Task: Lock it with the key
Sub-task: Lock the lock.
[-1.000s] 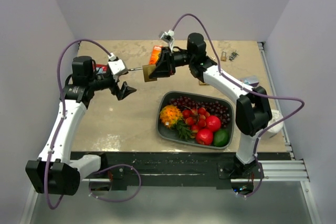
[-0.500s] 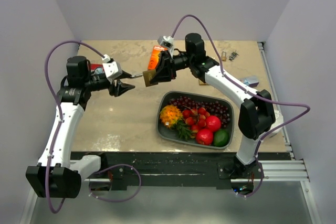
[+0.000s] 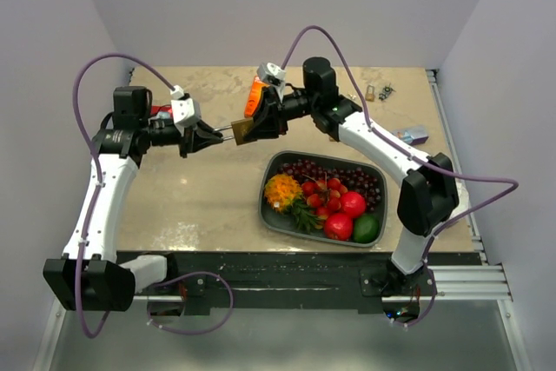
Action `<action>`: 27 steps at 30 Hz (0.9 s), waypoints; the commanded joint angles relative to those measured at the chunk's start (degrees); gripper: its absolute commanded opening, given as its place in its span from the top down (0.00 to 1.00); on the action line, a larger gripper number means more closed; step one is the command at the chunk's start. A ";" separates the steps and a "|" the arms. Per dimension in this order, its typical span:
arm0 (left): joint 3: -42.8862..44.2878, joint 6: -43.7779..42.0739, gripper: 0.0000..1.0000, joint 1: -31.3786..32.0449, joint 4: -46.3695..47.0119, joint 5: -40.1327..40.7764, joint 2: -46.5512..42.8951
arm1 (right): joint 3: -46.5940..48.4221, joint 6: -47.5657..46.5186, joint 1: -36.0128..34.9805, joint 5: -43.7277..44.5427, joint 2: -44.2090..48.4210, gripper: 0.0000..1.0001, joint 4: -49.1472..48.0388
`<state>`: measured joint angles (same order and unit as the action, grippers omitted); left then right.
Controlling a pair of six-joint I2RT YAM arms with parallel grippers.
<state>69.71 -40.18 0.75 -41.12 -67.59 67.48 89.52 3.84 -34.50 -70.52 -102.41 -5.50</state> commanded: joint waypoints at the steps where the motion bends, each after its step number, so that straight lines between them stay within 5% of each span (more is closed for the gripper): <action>1: 3.50 -6.39 0.75 -0.14 -8.70 -3.95 1.33 | 1.19 -6.12 -0.30 2.32 5.82 1.00 -3.73; 8: 2.27 -6.75 0.66 -0.14 -8.01 -1.66 0.02 | 0.75 -8.58 -0.39 1.88 6.43 1.00 -1.97; 23: 2.53 -5.17 1.00 -0.05 -7.74 -3.60 0.90 | -1.27 -10.16 -0.92 2.85 7.75 1.00 -4.70; 27: 2.71 -4.03 1.00 -0.05 -7.39 -4.21 1.33 | -1.97 -13.67 -1.88 4.51 8.28 1.00 -3.91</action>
<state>71.18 -44.58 0.75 -48.01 -68.42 68.62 87.18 -5.26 -35.44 -68.23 -99.09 -3.88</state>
